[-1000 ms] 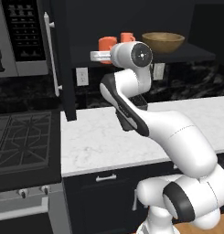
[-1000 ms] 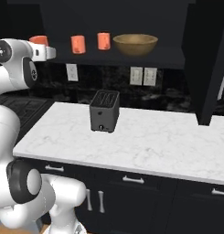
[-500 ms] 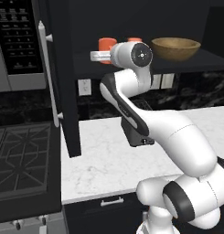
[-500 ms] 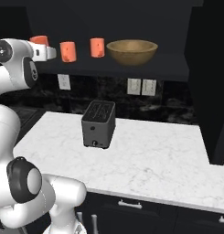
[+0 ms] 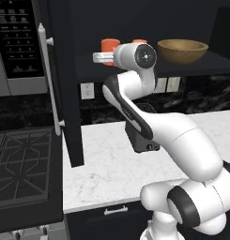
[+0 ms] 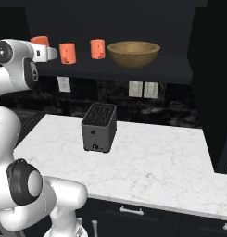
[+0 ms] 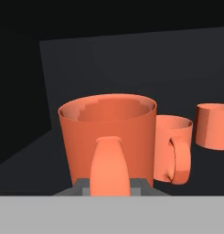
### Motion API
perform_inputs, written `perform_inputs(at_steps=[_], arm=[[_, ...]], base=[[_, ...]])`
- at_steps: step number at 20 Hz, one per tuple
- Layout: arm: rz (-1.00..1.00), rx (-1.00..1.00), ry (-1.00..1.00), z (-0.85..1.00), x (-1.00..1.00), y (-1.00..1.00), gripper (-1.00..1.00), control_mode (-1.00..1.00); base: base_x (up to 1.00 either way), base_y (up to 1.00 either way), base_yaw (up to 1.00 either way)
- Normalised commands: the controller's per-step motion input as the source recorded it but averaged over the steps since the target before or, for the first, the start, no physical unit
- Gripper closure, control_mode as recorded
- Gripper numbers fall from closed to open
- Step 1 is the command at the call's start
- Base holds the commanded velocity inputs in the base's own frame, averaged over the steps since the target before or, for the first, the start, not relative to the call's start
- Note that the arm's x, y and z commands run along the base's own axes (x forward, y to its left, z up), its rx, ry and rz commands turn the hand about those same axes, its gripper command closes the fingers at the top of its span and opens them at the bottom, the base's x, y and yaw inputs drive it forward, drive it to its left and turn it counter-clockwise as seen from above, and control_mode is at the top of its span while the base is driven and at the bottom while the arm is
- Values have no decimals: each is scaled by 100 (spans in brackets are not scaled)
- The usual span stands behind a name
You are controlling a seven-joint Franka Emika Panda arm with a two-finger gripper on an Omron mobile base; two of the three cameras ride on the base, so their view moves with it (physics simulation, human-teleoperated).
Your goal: Gather all objects into one cabinet and sort the glasses and bowls to opposite sides.
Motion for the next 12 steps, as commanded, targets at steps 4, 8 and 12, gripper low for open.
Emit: perform_inputs(at_steps=[4, 8, 12], arm=[[0, 0, 0, -1, 0, 0, 100, -100], [0, 0, 0, -24, 0, 12, 100, -100], [0, 0, 0, -33, 1, 19, 100, -100]], base=[[0, 0, 0], [0, 0, 0], [0, 0, 0]])
